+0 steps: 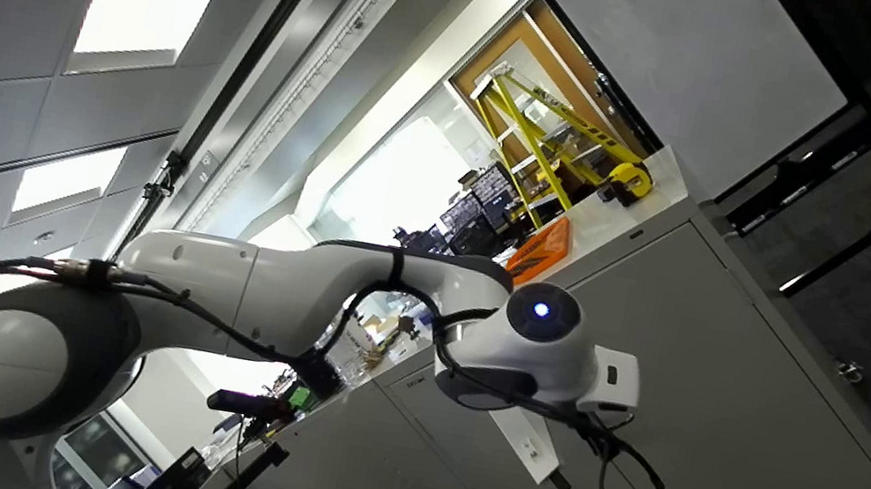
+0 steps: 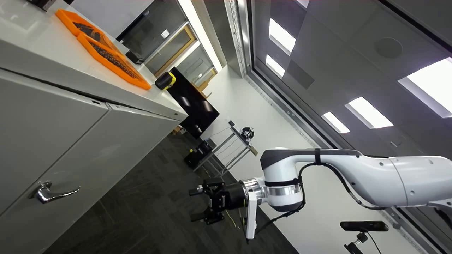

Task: Open the right sided cabinet door

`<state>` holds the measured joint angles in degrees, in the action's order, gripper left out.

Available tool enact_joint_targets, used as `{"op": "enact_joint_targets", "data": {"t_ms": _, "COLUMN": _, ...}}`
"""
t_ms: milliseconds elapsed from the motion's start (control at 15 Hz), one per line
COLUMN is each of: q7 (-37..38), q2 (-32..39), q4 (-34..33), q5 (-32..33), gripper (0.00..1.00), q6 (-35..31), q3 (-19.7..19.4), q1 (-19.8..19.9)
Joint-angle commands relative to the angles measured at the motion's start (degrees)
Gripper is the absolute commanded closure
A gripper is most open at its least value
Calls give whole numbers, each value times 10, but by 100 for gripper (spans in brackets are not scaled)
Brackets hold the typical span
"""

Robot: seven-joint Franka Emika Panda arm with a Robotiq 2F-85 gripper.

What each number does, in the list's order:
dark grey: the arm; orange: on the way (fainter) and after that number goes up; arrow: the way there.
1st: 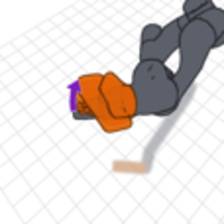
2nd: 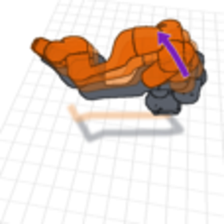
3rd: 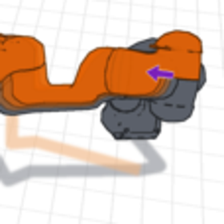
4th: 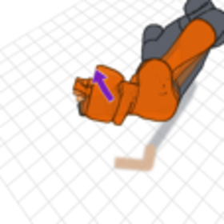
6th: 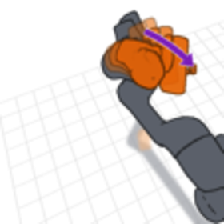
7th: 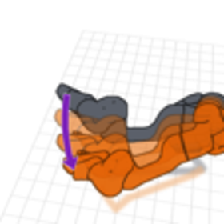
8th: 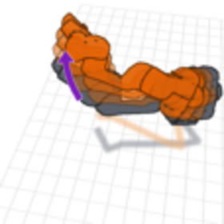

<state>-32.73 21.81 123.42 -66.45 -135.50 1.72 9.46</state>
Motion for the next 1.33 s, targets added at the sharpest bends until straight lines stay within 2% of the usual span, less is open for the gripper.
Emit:
{"op": "enact_joint_targets", "data": {"t_ms": 0, "q7": -127, "q2": 82, "q4": -57, "q5": -164, "gripper": 0, "q6": -21, "q3": 58, "q1": 51}}
{"op": "enact_joint_targets", "data": {"t_ms": 200, "q7": -279, "q2": 141, "q4": -93, "q5": -322, "gripper": 0, "q6": -24, "q3": 92, "q1": 69}}
{"op": "enact_joint_targets", "data": {"t_ms": 333, "q7": -383, "q2": 175, "q4": -120, "q5": -421, "gripper": 0, "q6": -20, "q3": 87, "q1": 53}}
{"op": "enact_joint_targets", "data": {"t_ms": 400, "q7": -422, "q2": 188, "q4": -126, "q5": -473, "gripper": 0, "q6": 9, "q3": 30, "q1": -2}}
{"op": "enact_joint_targets", "data": {"t_ms": 533, "q7": -474, "q2": 224, "q4": -149, "q5": -526, "gripper": 0, "q6": 18, "q3": 1, "q1": -37}}
{"op": "enact_joint_targets", "data": {"t_ms": 733, "q7": -479, "q2": 278, "q4": -188, "q5": -546, "gripper": 0, "q6": 21, "q3": -33, "q1": -84}}
{"op": "enact_joint_targets", "data": {"t_ms": 867, "q7": -447, "q2": 311, "q4": -218, "q5": -523, "gripper": 0, "q6": 23, "q3": -42, "q1": -104}}
{"op": "enact_joint_targets", "data": {"t_ms": 1133, "q7": -402, "q2": 338, "q4": -257, "q5": -493, "gripper": 0, "q6": 43, "q3": -36, "q1": -123}}
{"op": "enact_joint_targets", "data": {"t_ms": 1200, "q7": -432, "q2": 330, "q4": -233, "q5": -514, "gripper": 0, "q6": 35, "q3": -43, "q1": -123}}
{"op": "enact_joint_targets", "data": {"t_ms": 1267, "q7": -423, "q2": 335, "q4": -242, "q5": -508, "gripper": 0, "q6": 38, "q3": -41, "q1": -126}}
